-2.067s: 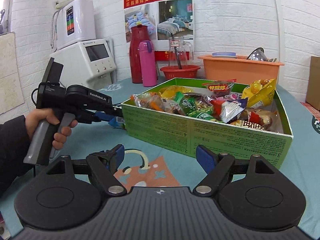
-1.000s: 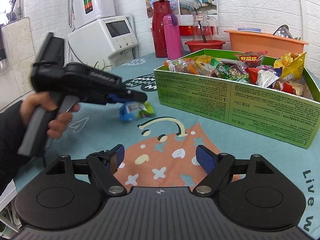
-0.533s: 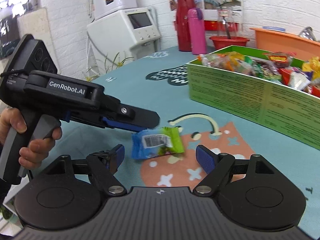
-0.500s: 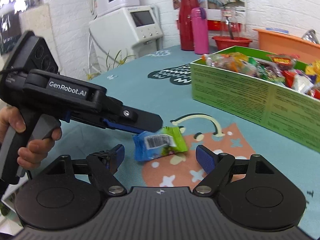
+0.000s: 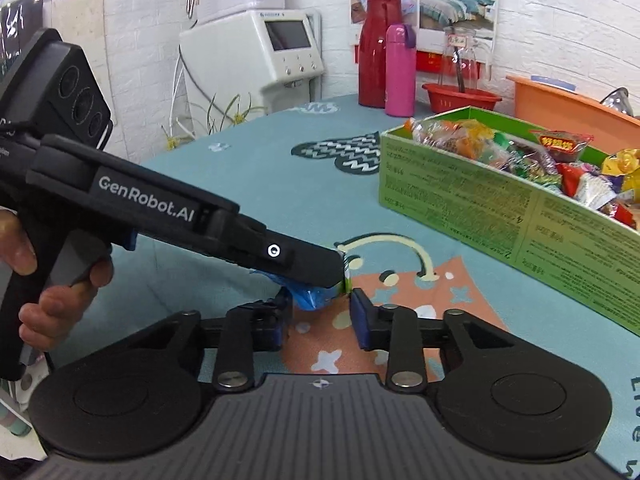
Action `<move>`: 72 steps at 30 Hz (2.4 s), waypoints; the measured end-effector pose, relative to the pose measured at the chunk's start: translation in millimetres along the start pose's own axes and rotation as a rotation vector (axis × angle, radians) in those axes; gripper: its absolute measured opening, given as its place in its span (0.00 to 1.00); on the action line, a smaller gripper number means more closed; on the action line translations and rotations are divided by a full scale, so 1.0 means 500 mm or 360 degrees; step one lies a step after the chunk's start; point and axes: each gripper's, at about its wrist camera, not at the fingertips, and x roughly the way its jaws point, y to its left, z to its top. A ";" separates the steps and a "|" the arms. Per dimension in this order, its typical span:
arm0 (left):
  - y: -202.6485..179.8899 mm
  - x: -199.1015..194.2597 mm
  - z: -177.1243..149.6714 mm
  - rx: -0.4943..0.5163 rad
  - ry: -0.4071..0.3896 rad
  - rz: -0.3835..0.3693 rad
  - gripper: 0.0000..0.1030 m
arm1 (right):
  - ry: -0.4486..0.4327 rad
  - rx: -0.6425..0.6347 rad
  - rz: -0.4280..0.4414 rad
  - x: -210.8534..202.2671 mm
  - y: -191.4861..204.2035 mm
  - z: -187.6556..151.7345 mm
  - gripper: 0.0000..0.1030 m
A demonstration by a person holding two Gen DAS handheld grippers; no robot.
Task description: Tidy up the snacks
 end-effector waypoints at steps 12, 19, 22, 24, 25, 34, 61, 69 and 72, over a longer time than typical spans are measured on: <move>-0.146 0.097 0.106 0.0248 -0.0070 -0.0254 0.43 | -0.0277 0.0109 -0.0297 -0.082 -0.113 0.030 0.31; -0.211 0.170 0.152 0.0339 -0.0078 -0.0335 0.43 | -0.0400 0.0161 -0.0439 -0.122 -0.178 0.041 0.30; -0.223 0.205 0.167 0.0358 -0.0076 -0.0334 0.44 | -0.0441 0.0189 -0.0495 -0.128 -0.207 0.044 0.30; -0.220 0.230 0.172 0.0333 -0.0075 -0.0316 0.49 | -0.0457 0.0211 -0.0528 -0.123 -0.231 0.043 0.32; -0.216 0.238 0.173 0.0326 -0.0087 -0.0285 0.70 | -0.0451 0.0214 -0.0557 -0.117 -0.243 0.040 0.39; -0.179 0.200 0.146 0.0253 -0.0188 -0.0084 1.00 | -0.0356 0.0115 -0.0742 -0.093 -0.244 -0.004 1.00; -0.236 0.040 0.003 0.0475 -0.0302 0.0584 1.00 | -0.0337 0.0373 -0.0773 -0.241 -0.159 -0.030 1.00; -0.216 0.060 0.003 0.0503 -0.0262 0.0700 1.00 | -0.0284 0.0423 -0.0795 -0.221 -0.172 -0.043 1.00; -0.210 0.063 0.005 0.0499 -0.0253 0.0702 1.00 | -0.0269 0.0415 -0.0798 -0.217 -0.172 -0.042 1.00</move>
